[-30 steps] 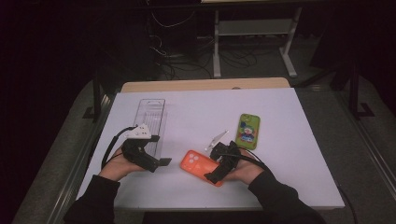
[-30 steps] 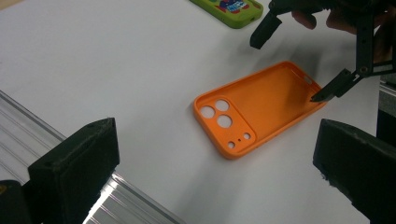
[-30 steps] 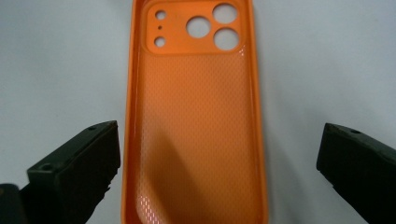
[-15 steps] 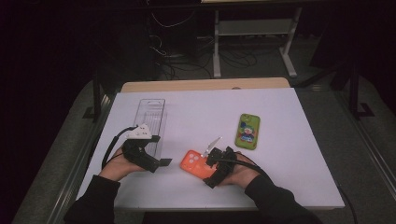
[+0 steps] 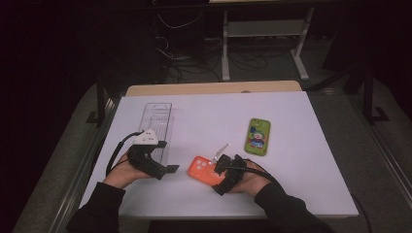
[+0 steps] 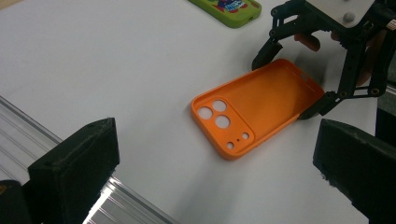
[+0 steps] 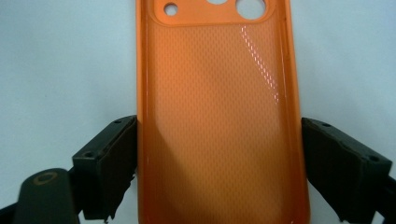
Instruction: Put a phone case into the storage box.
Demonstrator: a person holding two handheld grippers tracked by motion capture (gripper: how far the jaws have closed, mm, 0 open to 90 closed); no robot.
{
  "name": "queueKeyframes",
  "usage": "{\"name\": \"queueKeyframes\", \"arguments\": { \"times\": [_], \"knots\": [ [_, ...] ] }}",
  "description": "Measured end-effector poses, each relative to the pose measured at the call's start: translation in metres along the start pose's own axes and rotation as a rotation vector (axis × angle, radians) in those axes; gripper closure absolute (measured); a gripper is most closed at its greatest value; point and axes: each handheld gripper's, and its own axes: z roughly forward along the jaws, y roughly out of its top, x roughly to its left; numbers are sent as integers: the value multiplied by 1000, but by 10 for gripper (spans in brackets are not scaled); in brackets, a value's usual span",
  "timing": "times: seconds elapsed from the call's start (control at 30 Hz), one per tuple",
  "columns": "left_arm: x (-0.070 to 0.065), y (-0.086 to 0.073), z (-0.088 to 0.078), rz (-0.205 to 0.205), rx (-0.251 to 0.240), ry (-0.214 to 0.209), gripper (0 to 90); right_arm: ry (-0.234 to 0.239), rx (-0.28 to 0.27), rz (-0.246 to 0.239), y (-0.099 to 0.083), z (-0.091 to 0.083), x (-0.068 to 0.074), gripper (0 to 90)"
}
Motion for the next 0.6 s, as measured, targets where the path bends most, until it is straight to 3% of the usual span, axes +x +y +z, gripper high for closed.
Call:
{"name": "queueKeyframes", "arguments": {
  "times": [0.53,0.6],
  "knots": [
    [1,0,0,9,0,-1,0,2,-8,-22,0,-2,-2,153],
    [1,0,0,9,0,-1,0,21,-18,-15,1,-5,-3,153]
  ]
}}
